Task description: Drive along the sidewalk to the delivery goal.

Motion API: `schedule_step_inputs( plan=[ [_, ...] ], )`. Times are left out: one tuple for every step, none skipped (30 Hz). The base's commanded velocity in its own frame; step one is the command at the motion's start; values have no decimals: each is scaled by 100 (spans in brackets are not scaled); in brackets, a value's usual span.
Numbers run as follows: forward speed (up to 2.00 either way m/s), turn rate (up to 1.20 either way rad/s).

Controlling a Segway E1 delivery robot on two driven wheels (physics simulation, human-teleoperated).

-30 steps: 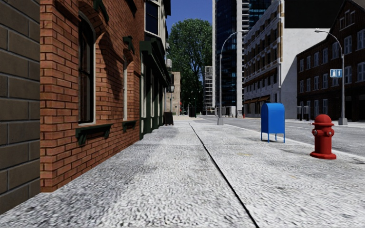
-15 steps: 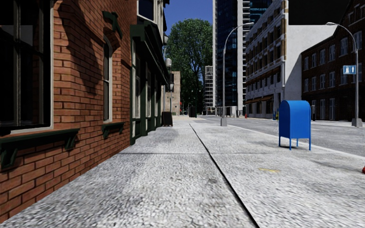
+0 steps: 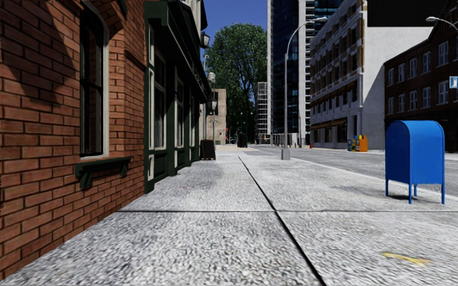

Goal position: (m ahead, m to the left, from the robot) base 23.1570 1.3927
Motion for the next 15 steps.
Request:
schedule_step_inputs(
  plan=[
    [200,0],
    [200,0],
    [200,0],
    [200,0],
    [200,0],
    [200,0],
    [200,0],
    [200,0],
    [200,0],
    [200,0],
    [200,0],
    [200,0],
    [200,0],
    [200,0],
    [200,0]
  ],
)
